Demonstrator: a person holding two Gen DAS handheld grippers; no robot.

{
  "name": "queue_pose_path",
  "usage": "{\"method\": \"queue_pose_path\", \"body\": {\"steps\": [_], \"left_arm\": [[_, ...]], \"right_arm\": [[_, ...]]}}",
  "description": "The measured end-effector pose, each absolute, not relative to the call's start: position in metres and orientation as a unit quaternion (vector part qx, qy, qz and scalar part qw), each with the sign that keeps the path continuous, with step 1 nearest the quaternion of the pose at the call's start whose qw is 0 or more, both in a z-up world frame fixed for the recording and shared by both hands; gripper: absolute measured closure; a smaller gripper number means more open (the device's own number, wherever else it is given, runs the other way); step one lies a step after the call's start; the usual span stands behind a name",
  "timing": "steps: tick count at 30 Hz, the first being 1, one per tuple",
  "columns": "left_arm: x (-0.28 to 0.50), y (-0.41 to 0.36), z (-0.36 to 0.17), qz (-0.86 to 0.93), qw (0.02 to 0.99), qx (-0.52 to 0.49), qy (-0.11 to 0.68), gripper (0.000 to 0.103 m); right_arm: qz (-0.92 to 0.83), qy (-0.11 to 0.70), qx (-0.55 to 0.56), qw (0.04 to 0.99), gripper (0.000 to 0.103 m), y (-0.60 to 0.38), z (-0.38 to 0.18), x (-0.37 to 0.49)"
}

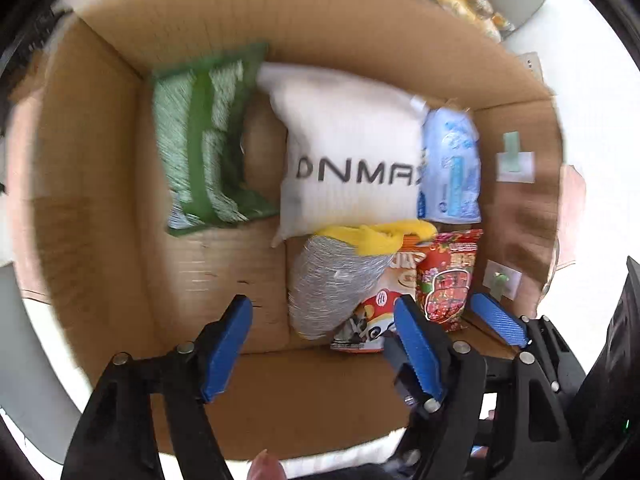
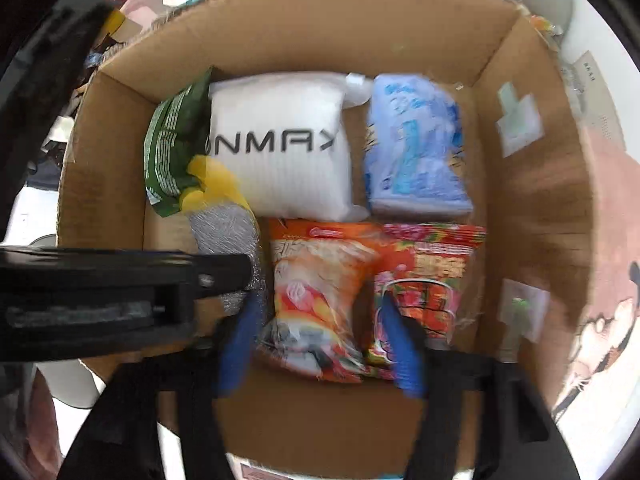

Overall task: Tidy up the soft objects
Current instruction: 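Place scrubber and panda bag into the box and open both tools, then move left tool to the lilac cloth while right tool approaches blue tube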

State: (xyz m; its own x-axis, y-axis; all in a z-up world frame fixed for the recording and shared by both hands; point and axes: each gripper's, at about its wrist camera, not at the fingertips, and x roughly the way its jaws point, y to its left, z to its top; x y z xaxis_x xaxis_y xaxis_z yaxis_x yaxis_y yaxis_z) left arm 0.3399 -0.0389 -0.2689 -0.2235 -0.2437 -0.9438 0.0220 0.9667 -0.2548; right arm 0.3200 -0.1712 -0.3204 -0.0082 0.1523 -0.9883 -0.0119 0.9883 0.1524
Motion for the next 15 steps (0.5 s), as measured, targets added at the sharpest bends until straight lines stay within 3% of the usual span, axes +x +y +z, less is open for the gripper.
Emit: {"method": "queue_pose_path", "body": {"steps": [1, 3, 5, 8, 15], "left_arm": [[0.339, -0.040, -0.259, -0.105, 0.630, -0.063, 0.767, 0.029], [0.334, -0.039, -0.241, -0.094, 0.657, -0.041, 0.747, 0.013], [0.325, -0.039, -0.222, -0.081, 0.685, -0.018, 0.723, 0.007], [0.308, -0.029, -0.200, -0.065, 0.716, -0.002, 0.695, 0.004], [0.264, -0.023, -0.177, -0.035, 0.764, -0.006, 0.644, 0.002]], "right_arm": [[0.058, 0.707, 0.050, 0.703, 0.015, -0.174, -0.317, 0.319], [0.051, 0.708, 0.042, 0.703, 0.015, -0.177, -0.307, 0.317], [0.044, 0.705, 0.032, 0.707, 0.009, -0.180, -0.294, 0.312], [0.035, 0.696, 0.023, 0.717, 0.000, -0.186, -0.276, 0.304], [0.021, 0.661, 0.004, 0.751, 0.000, -0.191, -0.232, 0.273]]}}
